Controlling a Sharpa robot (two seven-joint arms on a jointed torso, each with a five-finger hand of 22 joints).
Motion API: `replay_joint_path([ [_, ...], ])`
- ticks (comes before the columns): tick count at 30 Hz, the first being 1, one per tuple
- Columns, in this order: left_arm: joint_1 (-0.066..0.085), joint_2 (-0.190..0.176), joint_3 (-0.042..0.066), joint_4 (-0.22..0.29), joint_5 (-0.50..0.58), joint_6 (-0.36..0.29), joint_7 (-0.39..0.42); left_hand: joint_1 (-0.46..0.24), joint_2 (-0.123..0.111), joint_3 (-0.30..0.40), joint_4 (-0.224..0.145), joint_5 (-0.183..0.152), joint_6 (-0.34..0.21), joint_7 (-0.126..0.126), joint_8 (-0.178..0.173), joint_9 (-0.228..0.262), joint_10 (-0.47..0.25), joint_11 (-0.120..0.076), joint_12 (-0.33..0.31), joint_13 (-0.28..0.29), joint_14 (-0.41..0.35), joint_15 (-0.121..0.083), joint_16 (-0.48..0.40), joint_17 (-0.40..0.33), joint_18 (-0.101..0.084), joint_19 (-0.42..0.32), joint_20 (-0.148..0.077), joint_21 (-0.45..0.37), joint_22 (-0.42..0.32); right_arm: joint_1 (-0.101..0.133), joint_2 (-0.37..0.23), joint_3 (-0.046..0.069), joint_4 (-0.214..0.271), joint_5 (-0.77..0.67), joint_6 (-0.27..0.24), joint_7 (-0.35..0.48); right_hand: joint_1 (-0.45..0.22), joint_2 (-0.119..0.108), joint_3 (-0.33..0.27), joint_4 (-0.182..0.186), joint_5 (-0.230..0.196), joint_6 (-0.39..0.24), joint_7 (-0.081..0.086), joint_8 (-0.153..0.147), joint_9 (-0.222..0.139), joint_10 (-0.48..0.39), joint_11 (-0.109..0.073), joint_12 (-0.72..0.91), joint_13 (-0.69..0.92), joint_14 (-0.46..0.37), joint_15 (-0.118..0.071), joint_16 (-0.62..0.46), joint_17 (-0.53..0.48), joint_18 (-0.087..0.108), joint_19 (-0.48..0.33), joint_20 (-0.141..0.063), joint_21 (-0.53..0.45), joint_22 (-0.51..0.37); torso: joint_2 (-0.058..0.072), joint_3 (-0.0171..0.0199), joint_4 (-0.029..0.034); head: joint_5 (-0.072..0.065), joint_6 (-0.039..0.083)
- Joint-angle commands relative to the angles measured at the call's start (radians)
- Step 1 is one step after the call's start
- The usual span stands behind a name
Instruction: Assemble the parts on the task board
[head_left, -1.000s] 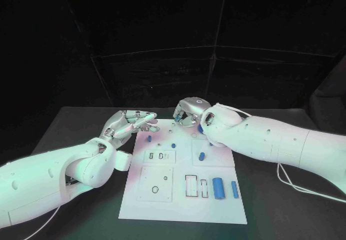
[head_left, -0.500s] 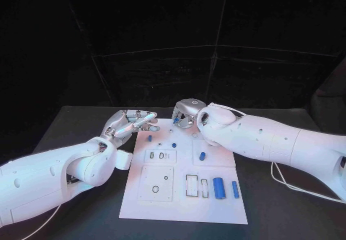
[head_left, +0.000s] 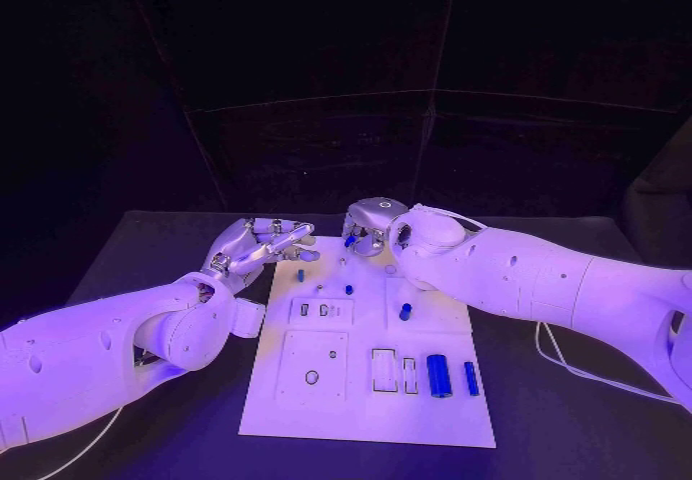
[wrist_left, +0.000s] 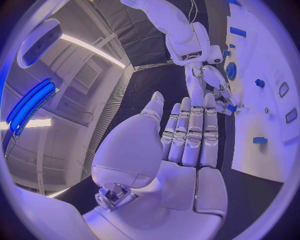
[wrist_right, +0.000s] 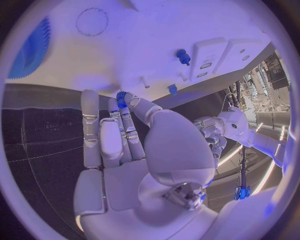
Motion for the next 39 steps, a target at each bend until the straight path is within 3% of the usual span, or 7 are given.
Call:
replay_joint_path([
  [1,0.002,-0.001,0.001,-0.002,0.002,0.014,0.002,-0.002,0.007,-0.002,-0.001,0.003,-0.001,0.006,-0.003,-0.002,0.001,0.005,-0.005,-0.002,-0.003,0.003,-0.007,0.001,0.007,0.005,0.002,-0.007,-0.001,0.000,0.005,0.000,-0.003,-0.011,0.028,-0.007,0.001,-0.011,0.005,0.004,-0.004,-0.007,0.000,-0.004,-0.001,-0.008,0.001,-0.007,-0.001,0.026,0.009,0.006,-0.001,0.010,-0.010,0.000,0.002,-0.002,0.000,-0.0001,-0.0005,0.001,-0.001],
  [14,0.006,-0.002,0.001,-0.012,0.002,0.019,-0.004,0.000,0.007,-0.004,-0.006,0.003,-0.004,0.008,-0.008,-0.002,-0.002,0.007,-0.011,-0.002,-0.004,0.004,-0.011,0.004,0.007,0.005,0.003,-0.010,-0.003,0.000,0.024,-0.001,-0.021,-0.021,0.041,-0.013,-0.012,-0.038,0.007,0.021,-0.004,-0.058,0.013,-0.006,-0.003,-0.072,0.017,-0.008,-0.003,0.019,0.024,-0.002,-0.021,0.013,-0.027,0.010,-0.008,-0.026,0.000,-0.0009,-0.0007,0.003,-0.002],
  [17,0.007,-0.003,0.001,-0.012,0.002,0.020,-0.006,-0.001,0.008,-0.007,-0.009,0.002,-0.008,0.010,-0.012,-0.002,-0.005,0.009,-0.016,-0.002,-0.005,0.005,-0.014,0.006,0.006,0.005,0.004,-0.012,-0.005,0.000,0.023,-0.001,-0.023,-0.026,0.029,-0.019,-0.024,-0.072,-0.050,0.044,-0.026,-0.152,0.007,-0.006,-0.003,-0.158,0.020,-0.005,-0.001,0.003,0.026,-0.034,-0.079,0.015,-0.035,0.018,-0.023,-0.039,0.000,-0.0007,-0.0014,0.003,-0.001],
  [23,0.007,-0.004,0.001,-0.013,0.002,0.023,-0.008,-0.002,0.008,-0.007,-0.010,0.002,-0.009,0.011,-0.014,-0.002,-0.006,0.010,-0.018,-0.002,-0.005,0.006,-0.015,0.006,0.006,0.005,0.005,-0.014,-0.006,0.000,-0.006,-0.001,0.004,-0.022,-0.046,-0.020,0.003,-0.074,-0.132,0.066,-0.017,-0.195,0.011,-0.002,0.001,-0.204,0.023,0.014,0.003,-0.004,0.029,-0.063,-0.124,0.015,-0.031,0.019,-0.044,-0.058,0.000,0.0012,-0.0034,0.004,0.000],
  [28,0.008,-0.009,0.001,-0.011,0.002,0.027,-0.008,-0.001,0.008,-0.008,-0.011,0.002,-0.009,0.011,-0.015,-0.002,-0.007,0.011,-0.020,-0.002,-0.006,0.006,-0.017,0.007,0.006,0.005,0.005,-0.015,-0.007,0.001,-0.092,0.000,0.090,0.027,-0.101,-0.009,0.020,-0.064,-0.160,0.080,0.018,-0.154,0.009,0.011,0.006,-0.144,0.017,0.058,0.007,0.014,0.023,-0.025,-0.065,0.015,-0.016,0.016,-0.040,-0.062,-0.003,-0.0007,-0.0091,0.003,0.000],
  [31,0.008,-0.010,0.001,-0.011,0.002,0.031,-0.007,0.001,0.013,-0.008,-0.015,0.002,-0.002,0.009,-0.013,0.000,-0.004,0.009,-0.022,-0.002,-0.006,0.006,-0.020,0.009,0.007,0.005,0.005,-0.017,-0.008,0.002,-0.175,0.000,0.168,0.100,-0.116,-0.001,-0.014,-0.088,-0.202,0.112,0.082,-0.129,0.012,0.016,0.007,-0.078,0.010,0.097,0.014,0.030,0.019,0.021,0.011,0.014,-0.007,0.014,-0.033,-0.062,-0.004,-0.0011,-0.0113,0.002,0.004],
  [39,0.008,-0.012,0.001,-0.012,0.002,0.039,-0.009,0.002,0.019,-0.012,-0.022,0.002,0.009,0.004,-0.014,0.001,0.007,0.004,-0.028,-0.001,0.014,0.000,-0.017,0.019,0.008,0.021,0.001,-0.015,-0.009,0.004,-0.342,0.019,0.278,0.280,-0.041,-0.023,-0.019,-0.120,-0.364,0.177,0.144,-0.136,-0.020,0.011,0.003,0.140,-0.038,0.332,0.150,0.049,-0.020,0.098,0.137,0.001,0.052,-0.020,0.030,0.027,-0.005,0.0002,-0.0219,0.003,0.010],
])
